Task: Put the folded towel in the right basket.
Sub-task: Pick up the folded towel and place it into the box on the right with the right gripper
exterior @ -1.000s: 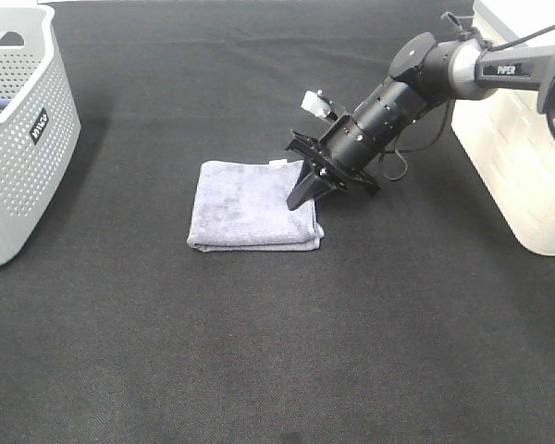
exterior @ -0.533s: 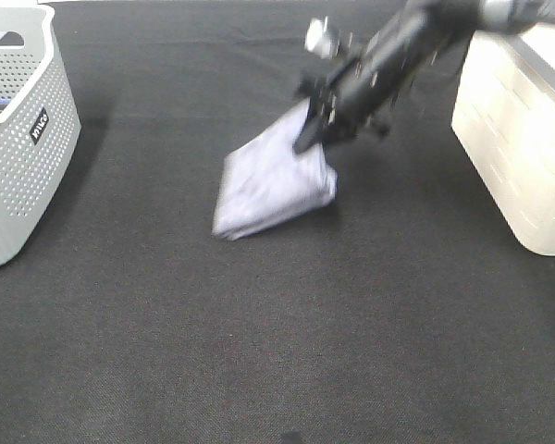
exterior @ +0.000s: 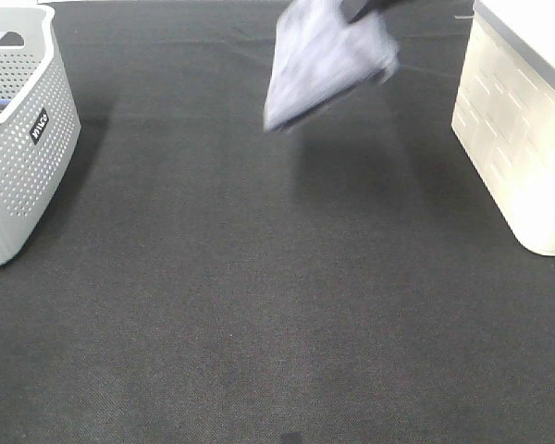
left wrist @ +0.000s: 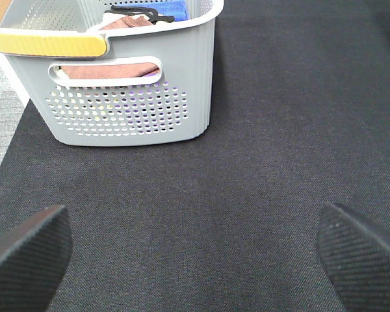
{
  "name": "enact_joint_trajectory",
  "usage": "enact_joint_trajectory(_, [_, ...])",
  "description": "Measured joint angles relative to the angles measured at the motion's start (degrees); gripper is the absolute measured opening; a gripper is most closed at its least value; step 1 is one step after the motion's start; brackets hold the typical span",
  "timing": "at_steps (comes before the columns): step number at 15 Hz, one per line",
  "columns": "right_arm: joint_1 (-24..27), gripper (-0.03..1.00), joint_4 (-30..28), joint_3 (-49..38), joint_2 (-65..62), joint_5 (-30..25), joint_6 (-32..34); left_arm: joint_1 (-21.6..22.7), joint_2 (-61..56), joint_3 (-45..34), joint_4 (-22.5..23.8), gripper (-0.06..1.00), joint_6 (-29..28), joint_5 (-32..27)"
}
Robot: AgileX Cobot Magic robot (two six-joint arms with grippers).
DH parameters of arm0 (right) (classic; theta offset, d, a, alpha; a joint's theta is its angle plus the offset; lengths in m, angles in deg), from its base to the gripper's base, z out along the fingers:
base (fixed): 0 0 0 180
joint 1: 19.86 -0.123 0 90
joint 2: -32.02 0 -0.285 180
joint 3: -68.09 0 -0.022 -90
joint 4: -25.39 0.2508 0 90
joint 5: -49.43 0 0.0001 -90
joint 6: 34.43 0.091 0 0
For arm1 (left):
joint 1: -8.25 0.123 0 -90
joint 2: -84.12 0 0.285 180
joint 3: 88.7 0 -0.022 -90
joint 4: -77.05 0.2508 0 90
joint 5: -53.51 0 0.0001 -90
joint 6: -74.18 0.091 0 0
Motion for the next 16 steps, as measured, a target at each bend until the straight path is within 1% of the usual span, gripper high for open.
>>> enact_joint_trajectory(2, [2.46, 0.06, -3.44, 0.00, -3.90, -0.69, 2.12, 0.00, 0.00, 0.00, 0.00, 0.97, 0.00, 0.00])
enact_joint_trajectory(4, [7.28, 0.06, -4.41, 0.00, -7.10, -1.89, 2.64, 0.00, 0.00, 0.00, 0.00, 0.97, 0.00, 0.00])
enact_joint_trajectory(5, [10.31, 0.06, -4.41, 0.00, -8.42, -2.41, 2.69, 0.00, 0.00, 0.00, 0.00, 0.97, 0.00, 0.00])
enact_joint_trajectory(6, [14.90, 0.06, -4.41, 0.00, -9.91, -3.15, 2.75, 0.00, 0.00, 0.00, 0.00, 0.97, 0.00, 0.00])
enact_joint_trajectory(7, [18.28, 0.06, -4.41, 0.00, -10.66, -3.67, 2.86, 0.00, 0.00, 0.00, 0.00, 0.97, 0.00, 0.00])
enact_joint_trajectory(10, [26.59, 0.06, -5.04, 0.00, -11.06, -4.81, 3.90, 0.00, 0.00, 0.00, 0.00, 0.97, 0.00, 0.00])
enact_joint_trajectory(12, [29.74, 0.06, -8.31, 0.00, -11.06, -4.76, 4.01, 0.00, 0.00, 0.00, 0.00, 0.97, 0.00, 0.00])
enact_joint_trajectory(13, [30.42, 0.06, -10.54, 0.00, -11.06, -4.76, 4.35, 0.00, 0.00, 0.00, 0.00, 0.97, 0.00, 0.00])
enact_joint_trajectory(14, [30.54, 0.06, -12.61, 0.00, -10.83, -4.76, 4.87, 0.00, 0.00, 0.00, 0.00, 0.97, 0.00, 0.00])
enact_joint_trajectory(16, [30.54, 0.06, -13.35, 0.00, -8.08, -5.10, 5.33, 0.00, 0.00, 0.00, 0.00, 0.97, 0.00, 0.00])
